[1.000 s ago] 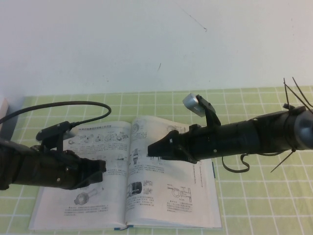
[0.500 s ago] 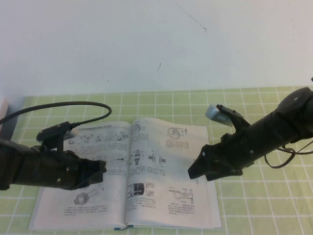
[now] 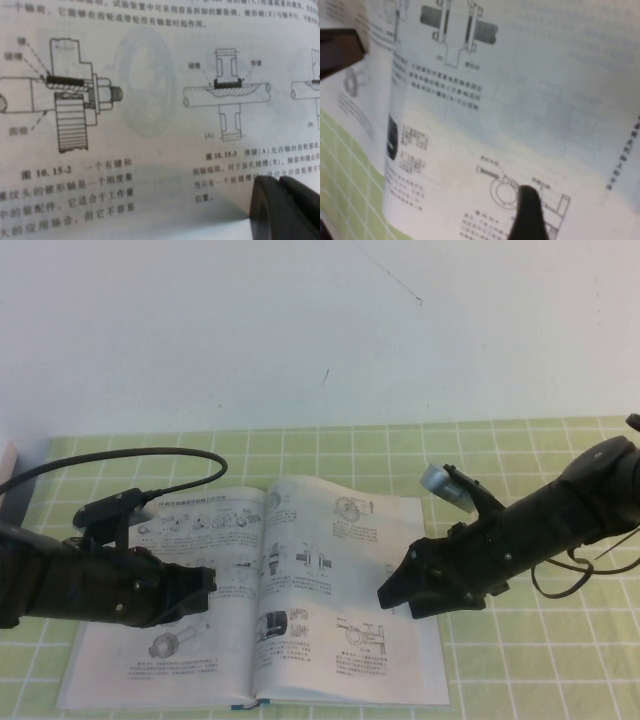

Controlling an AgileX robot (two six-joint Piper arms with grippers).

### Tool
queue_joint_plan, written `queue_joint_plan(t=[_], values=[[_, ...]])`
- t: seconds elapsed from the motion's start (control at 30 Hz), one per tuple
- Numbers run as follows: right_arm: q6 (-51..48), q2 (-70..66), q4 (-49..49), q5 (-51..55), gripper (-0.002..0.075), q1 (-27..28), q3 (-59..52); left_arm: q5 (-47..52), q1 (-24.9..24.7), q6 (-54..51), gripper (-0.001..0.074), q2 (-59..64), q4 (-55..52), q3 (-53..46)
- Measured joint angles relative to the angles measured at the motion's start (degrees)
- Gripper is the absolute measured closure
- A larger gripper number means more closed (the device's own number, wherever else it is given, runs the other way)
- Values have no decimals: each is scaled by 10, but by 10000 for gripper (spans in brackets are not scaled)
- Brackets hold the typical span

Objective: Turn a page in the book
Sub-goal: Open the closed book

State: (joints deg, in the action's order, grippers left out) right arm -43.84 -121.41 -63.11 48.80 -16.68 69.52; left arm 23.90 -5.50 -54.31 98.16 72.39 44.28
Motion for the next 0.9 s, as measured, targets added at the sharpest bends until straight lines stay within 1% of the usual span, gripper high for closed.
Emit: queue_joint_plan(t=[0.2,0.4,0.53,0.77,0.9], values=[[-76,-25,-109,4,245,-1,0,0,0,0,737,0,0,0],[-153,-43,-192,20,245,-2,0,0,0,0,737,1,0,0],[-194,-50,-238,37,245,-7,-2,0,0,0,737,1,0,0],[-253,-52,-327,100,245,-8,-3,0,0,0,737,1,0,0],[-262,-48,-337,121,245,-8,-3,0,0,2,737,1,0,0]])
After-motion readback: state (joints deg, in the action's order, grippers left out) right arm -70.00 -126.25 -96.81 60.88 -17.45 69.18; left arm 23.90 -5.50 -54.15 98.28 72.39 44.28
